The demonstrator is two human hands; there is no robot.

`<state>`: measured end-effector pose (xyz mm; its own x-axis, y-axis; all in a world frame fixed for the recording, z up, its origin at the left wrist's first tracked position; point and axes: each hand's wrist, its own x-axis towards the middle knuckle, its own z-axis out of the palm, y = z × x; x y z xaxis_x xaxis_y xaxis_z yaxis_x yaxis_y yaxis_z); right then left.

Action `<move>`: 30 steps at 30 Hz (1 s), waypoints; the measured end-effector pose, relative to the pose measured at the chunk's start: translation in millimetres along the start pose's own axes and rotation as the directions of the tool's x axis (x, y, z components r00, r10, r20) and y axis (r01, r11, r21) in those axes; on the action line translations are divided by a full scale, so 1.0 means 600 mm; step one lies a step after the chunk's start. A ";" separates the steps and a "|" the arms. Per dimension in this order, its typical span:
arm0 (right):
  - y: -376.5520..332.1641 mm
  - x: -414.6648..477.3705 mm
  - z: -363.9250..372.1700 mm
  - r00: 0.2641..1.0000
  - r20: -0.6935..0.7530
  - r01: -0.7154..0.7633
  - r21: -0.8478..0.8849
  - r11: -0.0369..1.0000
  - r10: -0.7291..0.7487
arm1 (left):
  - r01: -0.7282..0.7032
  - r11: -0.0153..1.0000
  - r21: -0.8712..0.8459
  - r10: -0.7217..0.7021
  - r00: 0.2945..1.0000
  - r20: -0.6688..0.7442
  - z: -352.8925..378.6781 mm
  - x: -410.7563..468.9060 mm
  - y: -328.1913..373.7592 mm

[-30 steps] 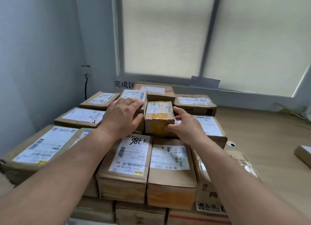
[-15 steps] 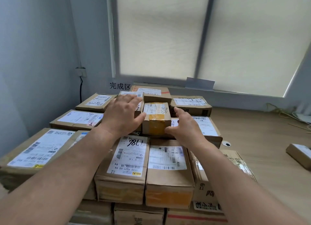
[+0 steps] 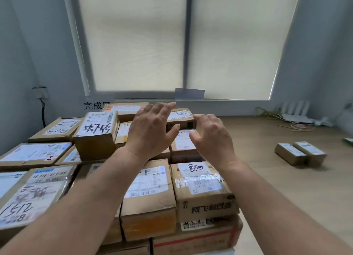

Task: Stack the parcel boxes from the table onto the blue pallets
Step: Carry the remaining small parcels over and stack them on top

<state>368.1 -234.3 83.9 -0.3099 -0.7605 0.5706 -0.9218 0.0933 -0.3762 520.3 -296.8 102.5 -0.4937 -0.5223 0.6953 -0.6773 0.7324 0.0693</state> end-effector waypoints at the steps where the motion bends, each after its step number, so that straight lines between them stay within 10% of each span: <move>1: 0.014 -0.002 -0.012 1.000 -0.017 -0.005 -0.014 1.000 0.005 | -0.011 1.000 -0.001 0.011 1.000 0.008 0.005 0.005 0.016; 30: 0.497 -0.202 -0.288 0.964 -0.157 -0.252 -0.295 0.922 0.213 | -0.078 0.972 -0.221 0.131 0.963 0.235 0.246 0.013 0.572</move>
<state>90.5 -3.0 28.7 -0.5321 -0.6125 0.5845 -0.8401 0.4675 -0.2749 203.7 -114.1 25.9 -0.6923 -0.5098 0.5107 -0.4995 0.8493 0.1707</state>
